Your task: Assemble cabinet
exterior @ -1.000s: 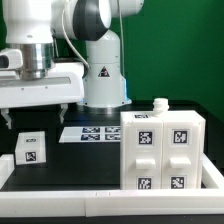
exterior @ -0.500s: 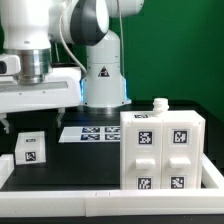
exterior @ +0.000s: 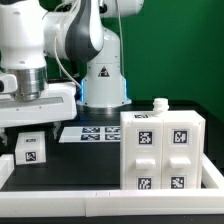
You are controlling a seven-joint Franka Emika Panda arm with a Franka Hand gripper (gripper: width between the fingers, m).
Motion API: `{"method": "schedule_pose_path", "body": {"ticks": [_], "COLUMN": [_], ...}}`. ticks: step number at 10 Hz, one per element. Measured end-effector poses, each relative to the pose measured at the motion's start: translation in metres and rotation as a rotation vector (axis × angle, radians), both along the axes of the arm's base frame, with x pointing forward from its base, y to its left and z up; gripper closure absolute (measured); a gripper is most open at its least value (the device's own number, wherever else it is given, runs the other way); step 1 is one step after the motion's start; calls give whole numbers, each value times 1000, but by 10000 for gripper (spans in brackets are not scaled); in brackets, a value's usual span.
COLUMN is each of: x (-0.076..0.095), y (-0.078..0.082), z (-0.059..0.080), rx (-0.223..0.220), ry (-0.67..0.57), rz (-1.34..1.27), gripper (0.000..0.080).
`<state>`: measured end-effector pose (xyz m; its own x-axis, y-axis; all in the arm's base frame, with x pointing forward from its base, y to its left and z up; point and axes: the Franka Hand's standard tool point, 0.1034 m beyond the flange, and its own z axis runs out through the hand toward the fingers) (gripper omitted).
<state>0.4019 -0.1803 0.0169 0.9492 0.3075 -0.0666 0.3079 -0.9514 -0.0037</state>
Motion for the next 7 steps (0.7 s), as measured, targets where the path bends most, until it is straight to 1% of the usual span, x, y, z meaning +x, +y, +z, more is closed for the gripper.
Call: {"method": "schedule_pose_path", "body": {"ticks": [1,3,5,7], "x": [-3,-3,-6,-6], "y": [0,-2,0,0], "z": [-4,-9,-10,-10], "rx": [1,-8,-8,-8], "ry": [8,-4,-3,-4], "rz": [2,10,12,13], "gripper": [2,2,241,239]}}
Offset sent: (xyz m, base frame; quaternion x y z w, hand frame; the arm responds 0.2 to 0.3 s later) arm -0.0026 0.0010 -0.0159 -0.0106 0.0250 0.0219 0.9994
